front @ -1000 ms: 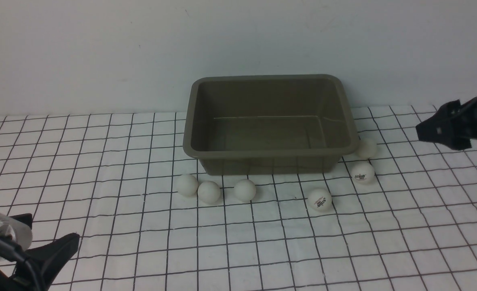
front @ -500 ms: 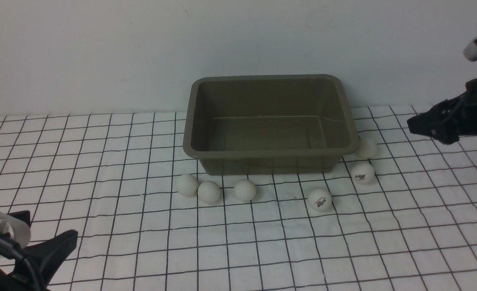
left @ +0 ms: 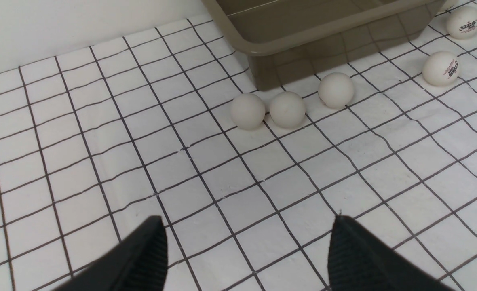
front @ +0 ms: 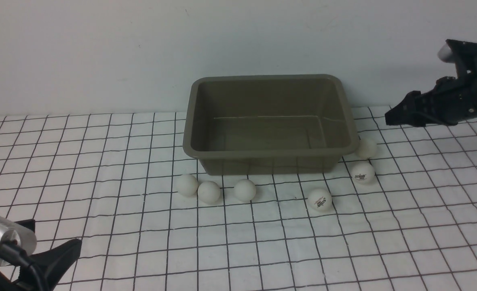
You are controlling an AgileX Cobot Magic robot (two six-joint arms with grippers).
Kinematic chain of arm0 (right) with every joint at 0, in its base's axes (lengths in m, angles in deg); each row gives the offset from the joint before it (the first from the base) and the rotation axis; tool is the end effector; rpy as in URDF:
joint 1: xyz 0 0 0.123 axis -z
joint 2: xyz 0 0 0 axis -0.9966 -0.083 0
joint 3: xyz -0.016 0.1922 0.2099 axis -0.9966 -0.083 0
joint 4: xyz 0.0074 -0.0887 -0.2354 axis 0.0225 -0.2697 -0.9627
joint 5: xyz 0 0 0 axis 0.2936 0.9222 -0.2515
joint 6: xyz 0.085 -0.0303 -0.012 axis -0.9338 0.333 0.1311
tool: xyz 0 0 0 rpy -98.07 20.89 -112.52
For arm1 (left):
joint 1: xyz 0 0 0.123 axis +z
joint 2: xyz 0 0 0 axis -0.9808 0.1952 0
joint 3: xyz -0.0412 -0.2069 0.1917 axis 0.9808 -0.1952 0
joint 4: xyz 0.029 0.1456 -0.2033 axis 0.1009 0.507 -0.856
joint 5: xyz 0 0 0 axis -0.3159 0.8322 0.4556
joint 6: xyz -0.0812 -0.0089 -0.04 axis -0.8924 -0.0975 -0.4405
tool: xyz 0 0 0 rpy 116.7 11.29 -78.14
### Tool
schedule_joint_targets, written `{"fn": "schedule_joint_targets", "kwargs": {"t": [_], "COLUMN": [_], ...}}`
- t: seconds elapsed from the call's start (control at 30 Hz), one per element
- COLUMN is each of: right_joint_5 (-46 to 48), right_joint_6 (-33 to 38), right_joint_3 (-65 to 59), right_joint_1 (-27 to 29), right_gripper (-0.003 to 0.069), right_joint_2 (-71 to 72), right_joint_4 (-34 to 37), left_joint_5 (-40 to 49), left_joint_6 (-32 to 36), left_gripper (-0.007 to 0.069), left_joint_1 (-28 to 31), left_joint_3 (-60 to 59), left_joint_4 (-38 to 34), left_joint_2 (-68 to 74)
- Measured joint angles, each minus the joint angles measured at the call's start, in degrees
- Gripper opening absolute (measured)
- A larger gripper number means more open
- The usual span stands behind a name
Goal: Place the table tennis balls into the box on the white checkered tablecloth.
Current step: 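Reach for and grasp a ping pong ball on the table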
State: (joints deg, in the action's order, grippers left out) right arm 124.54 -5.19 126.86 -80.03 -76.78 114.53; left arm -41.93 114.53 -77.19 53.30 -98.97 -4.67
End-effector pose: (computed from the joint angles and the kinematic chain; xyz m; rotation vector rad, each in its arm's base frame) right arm 0.4365 0.0095 0.2082 -0.3795 2.4816 0.6157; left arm 0.1004 -0.0283 0.2728 0.3673 2.0266 -0.2332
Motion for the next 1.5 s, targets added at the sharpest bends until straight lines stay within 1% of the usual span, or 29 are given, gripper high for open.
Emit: {"fn": "schedule_joint_targets", "kwargs": {"t": [0.13,0.3,0.53,1.0,1.3,1.5], "right_joint_5": [-0.5,-2.4,-3.8,-6.0,-7.6,-7.6], "right_joint_6": [-0.8,-3.4,-4.6,-5.5,-4.5,-3.8], "right_joint_3": [1.2,1.6,1.6,1.6,1.6,1.6], "right_joint_1": [-2.1,-4.5,-5.2,-5.4,-5.4,-5.4], "right_gripper": [0.0442,0.0442,0.0442,0.0442,0.0432,0.0421], "right_joint_2": [-2.0,-4.3,-6.1,-8.3,-8.4,-8.4], "right_joint_4": [-2.8,-7.4,-10.7,-11.2,-8.5,-8.2], "left_joint_5": [0.0,0.0,0.0,0.0,0.0,0.0], "left_joint_6": [0.1,0.2,0.2,0.2,0.4,0.4], "left_gripper": [0.0482,0.0482,0.0482,0.0482,0.0482,0.0482], "left_joint_1": [0.0,0.0,0.0,0.0,0.0,0.0], "left_joint_3": [0.0,0.0,0.0,0.0,0.0,0.0], "left_joint_4": [0.0,0.0,0.0,0.0,0.0,0.0], "left_joint_2": [0.0,0.0,0.0,0.0,0.0,0.0]}}
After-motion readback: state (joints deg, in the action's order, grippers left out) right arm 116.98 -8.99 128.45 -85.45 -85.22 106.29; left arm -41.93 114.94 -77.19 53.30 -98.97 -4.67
